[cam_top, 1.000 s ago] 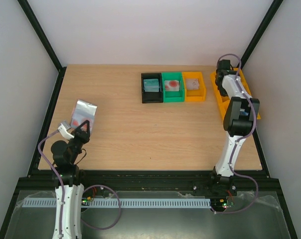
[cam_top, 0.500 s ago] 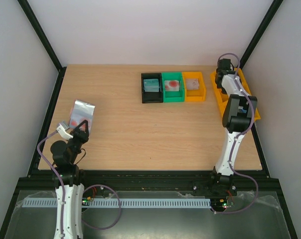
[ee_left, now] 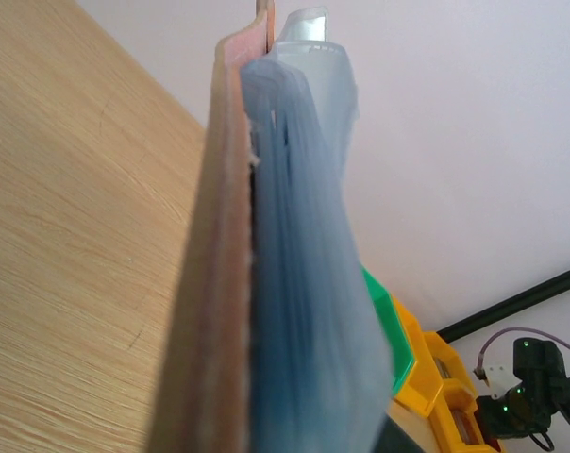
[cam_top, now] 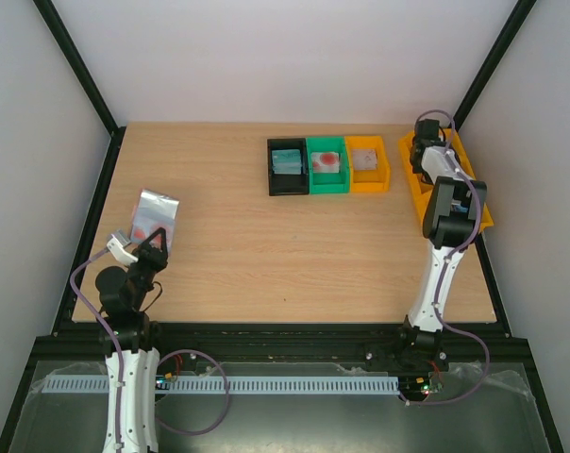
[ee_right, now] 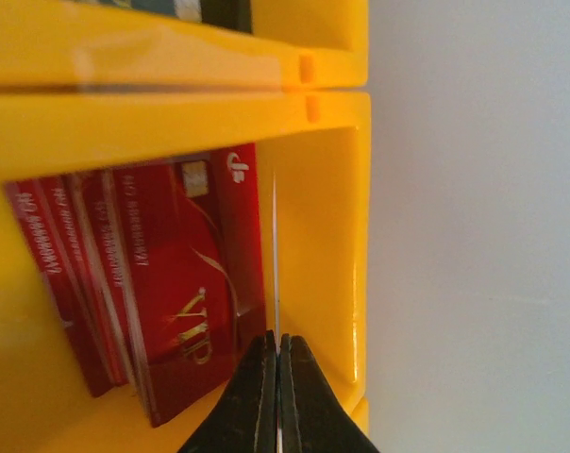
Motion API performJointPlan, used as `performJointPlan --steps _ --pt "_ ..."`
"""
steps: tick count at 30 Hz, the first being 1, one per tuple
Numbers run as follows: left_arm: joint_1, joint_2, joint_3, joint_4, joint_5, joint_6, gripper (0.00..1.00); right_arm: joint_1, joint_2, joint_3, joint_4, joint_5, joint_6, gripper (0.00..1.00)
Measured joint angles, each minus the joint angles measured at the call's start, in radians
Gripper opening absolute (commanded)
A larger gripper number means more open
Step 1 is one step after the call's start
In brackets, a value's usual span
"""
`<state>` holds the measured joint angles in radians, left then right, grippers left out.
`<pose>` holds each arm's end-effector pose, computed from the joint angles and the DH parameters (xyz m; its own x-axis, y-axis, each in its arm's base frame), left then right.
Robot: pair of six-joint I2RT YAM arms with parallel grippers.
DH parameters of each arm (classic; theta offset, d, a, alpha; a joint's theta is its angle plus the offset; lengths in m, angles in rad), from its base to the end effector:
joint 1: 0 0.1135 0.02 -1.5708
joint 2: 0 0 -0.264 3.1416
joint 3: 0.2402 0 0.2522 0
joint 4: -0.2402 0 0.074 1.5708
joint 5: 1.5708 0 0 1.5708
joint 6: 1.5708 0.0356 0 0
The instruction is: Take the credit cards out of the card holder
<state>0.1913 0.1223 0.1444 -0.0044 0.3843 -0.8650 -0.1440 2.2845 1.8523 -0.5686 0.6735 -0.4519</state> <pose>0.1091 0.0075 0.2130 -0.1347 -0.7448 -0.6536 0.1376 0.6392 -0.7567 0.4870 -0.0931 0.1792 -0.9440 -0.2080 -0.2562 0.0367 0.7052 -0.7081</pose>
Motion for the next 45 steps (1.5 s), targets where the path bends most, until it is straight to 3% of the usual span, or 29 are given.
performJointPlan --steps 6,9,21,22,23,45 --pt "0.006 0.005 0.0 0.0 0.0 -0.003 0.02 -0.016 0.009 -0.02 0.07 0.046 -0.049 0.02" --pt "0.006 0.011 0.0 0.0 0.0 -0.003 0.02 -0.016 0.031 -0.02 0.091 0.057 -0.06 0.09" --pt "0.011 0.014 0.0 0.0 0.0 -0.003 0.02 -0.013 0.052 -0.032 0.115 0.059 -0.046 0.7" --pt "0.011 0.014 0.0 0.0 0.0 -0.004 0.02 -0.013 0.049 -0.032 0.116 0.059 -0.043 0.8" --pt "0.011 0.014 0.0 0.0 0.0 -0.004 0.02 -0.013 0.045 -0.032 0.116 0.059 -0.039 0.97" --pt "0.011 0.014 0.0 0.014 0.001 -0.005 0.02 -0.014 -0.037 -0.037 0.112 -0.072 -0.011 0.99"
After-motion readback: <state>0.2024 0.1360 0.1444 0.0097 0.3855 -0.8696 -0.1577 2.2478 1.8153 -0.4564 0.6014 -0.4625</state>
